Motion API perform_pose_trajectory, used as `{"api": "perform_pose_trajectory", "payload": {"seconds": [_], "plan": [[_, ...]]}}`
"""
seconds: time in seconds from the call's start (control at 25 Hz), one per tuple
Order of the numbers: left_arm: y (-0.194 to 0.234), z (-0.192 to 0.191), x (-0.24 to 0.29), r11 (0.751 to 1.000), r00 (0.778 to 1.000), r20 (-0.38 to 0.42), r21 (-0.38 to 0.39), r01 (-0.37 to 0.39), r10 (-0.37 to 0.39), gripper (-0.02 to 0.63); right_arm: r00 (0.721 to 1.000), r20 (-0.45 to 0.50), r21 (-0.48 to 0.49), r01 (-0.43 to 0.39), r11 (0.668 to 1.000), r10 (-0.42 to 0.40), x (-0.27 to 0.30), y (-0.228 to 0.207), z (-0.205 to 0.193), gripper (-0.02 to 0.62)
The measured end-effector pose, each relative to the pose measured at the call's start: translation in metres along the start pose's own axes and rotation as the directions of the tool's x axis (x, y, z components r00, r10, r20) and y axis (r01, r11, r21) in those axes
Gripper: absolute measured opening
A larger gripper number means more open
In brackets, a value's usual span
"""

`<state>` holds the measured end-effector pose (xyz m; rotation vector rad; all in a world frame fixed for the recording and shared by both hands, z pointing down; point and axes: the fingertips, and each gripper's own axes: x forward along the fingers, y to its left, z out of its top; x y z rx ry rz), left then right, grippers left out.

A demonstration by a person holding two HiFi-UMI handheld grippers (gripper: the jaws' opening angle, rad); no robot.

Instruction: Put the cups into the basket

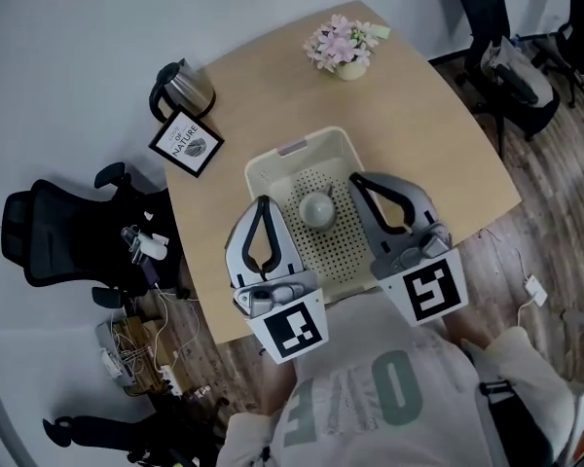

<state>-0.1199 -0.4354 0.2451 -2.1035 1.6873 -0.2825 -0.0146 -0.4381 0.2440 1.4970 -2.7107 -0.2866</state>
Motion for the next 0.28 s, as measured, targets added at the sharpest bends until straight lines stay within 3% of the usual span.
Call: {"api": "perform_pose_trajectory", "payload": {"seconds": [0.28], "plan": [[0.0042,-0.0038,0.0010,1.000,1.000,0.008,0.026,-0.001,0.001,0.008,0.999,0.029,-0.019,-0.019,1.000,0.019,0.0098,0.0075,0.0055,-0.002]]}}
